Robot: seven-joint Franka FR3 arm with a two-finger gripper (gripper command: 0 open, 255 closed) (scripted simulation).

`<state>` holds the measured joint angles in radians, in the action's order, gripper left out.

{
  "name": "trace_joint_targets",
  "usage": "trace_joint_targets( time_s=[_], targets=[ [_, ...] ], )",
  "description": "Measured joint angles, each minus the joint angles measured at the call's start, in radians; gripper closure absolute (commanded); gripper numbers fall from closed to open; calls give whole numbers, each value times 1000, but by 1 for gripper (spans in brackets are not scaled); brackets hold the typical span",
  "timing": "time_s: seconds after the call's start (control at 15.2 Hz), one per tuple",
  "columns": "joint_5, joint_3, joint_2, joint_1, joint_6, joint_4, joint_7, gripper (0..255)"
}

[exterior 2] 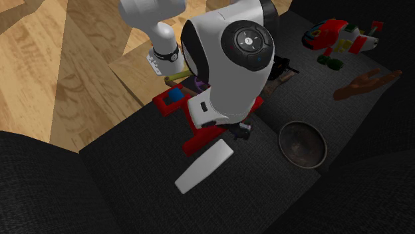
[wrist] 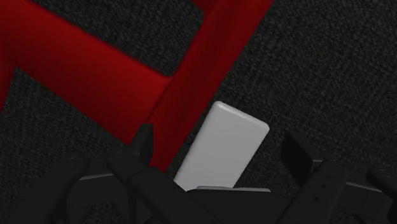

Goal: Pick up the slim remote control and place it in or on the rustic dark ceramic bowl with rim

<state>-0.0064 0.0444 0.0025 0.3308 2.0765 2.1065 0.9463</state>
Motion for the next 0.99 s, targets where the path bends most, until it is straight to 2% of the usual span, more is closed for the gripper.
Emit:
trace_joint_targets(
  time_s=[0.53,0.99],
  targets=[
    [12,-76,182,66,86,-128,195,0],
    [19,-85,235,74,167,-128,221,0]
  ],
)
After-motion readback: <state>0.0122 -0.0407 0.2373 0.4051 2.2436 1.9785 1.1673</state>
